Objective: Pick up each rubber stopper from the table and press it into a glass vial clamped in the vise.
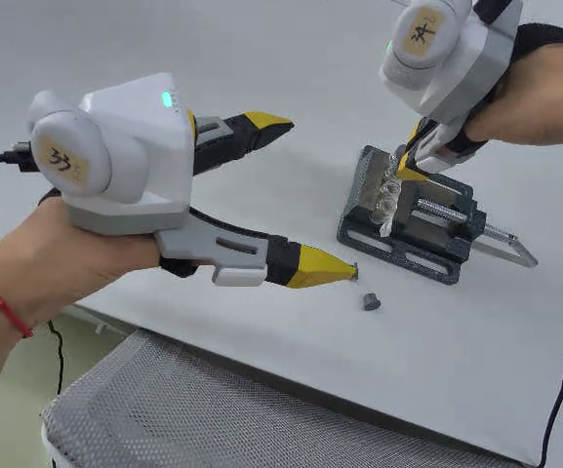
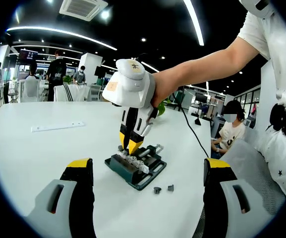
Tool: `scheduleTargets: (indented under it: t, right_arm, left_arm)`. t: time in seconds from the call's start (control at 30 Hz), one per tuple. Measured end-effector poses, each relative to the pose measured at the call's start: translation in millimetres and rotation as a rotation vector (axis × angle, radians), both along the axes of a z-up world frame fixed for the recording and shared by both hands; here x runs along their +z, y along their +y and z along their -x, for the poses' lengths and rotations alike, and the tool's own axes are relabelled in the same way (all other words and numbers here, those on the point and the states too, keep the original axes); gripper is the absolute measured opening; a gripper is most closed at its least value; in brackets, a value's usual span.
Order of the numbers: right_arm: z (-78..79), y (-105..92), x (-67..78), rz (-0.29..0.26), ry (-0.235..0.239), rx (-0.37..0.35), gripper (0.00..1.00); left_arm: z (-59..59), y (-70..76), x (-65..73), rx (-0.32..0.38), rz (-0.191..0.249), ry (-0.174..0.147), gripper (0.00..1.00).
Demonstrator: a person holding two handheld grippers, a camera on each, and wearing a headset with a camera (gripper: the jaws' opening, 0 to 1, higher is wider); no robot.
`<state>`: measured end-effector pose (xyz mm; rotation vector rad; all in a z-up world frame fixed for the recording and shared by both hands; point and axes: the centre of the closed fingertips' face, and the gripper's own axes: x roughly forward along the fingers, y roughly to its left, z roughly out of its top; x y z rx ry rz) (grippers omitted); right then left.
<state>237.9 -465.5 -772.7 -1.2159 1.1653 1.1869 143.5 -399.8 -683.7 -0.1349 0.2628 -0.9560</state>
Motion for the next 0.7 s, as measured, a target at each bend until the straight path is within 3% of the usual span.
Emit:
scheduleTargets:
  t: [0.33, 0.7]
  right_arm:
    - [-1.2, 1.5, -0.6, -0.082, 0.05, -0.038, 0.07]
    - [4.2, 2.8, 3.9, -0.108, 0.073, -0.05, 0.07]
  left_arm:
    - [1.8, 2.6, -0.7, 0.007, 0.003, 0.006, 0.92]
    - [2.0, 3.1, -0.3, 0.008, 0.006, 0.008, 0.92]
